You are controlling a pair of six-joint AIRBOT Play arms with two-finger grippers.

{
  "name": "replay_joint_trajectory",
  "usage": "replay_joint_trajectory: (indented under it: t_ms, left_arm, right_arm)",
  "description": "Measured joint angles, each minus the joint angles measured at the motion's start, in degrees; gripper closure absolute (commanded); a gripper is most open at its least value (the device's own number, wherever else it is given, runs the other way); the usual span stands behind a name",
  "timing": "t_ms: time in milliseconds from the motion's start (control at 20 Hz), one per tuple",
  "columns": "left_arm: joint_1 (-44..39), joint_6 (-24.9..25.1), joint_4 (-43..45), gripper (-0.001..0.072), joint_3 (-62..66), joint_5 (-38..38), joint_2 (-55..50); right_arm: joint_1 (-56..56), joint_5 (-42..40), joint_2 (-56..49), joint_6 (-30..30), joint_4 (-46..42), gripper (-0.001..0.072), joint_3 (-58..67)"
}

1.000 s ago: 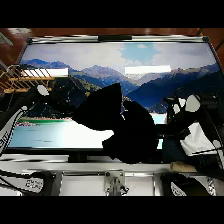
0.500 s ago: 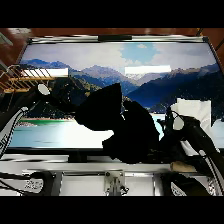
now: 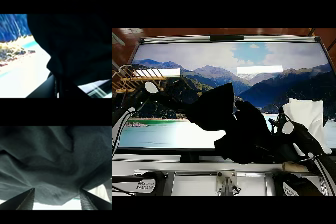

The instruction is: Fold the shirts.

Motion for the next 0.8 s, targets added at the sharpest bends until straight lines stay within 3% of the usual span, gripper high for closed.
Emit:
replay_joint_trajectory:
  t_ms: [50,100,150,200,500,800]
  left_arm:
    - [0.0,0.02,0.0,0.0675,0.0,0.0,0.11]
    - [0.0,0.0,-0.02,0.0675,0.0,0.0,0.2]
    - [0.0,0.0,-0.02,0.0676,0.0,0.0,0.35]
    - [0.0,0.02,-0.02,0.0676,0.0,-0.02,0.59]
    - [1.57,0.02,0.0,0.0676,7.5,-0.11,4.61]
    - [3.41,-0.66,-0.09,0.0676,32.92,0.5,15.1]
  right_arm:
    - [0.57,0.0,-1.03,-0.35,0.11,0.0118,-0.07]
    - [1.53,0.24,-2.05,-0.63,0.28,0.0316,-0.11]
    - [2.89,0.2,-3.21,-0.87,0.31,0.0563,-0.15]
    - [4.26,-0.26,-4.15,-0.98,0.39,0.0651,-0.17]
    - [7.91,2.97,-1.36,-1.14,-5.57,0.0652,8.63]
    - [8.44,7.67,11.65,-1.31,-32.76,0.0652,45.0]
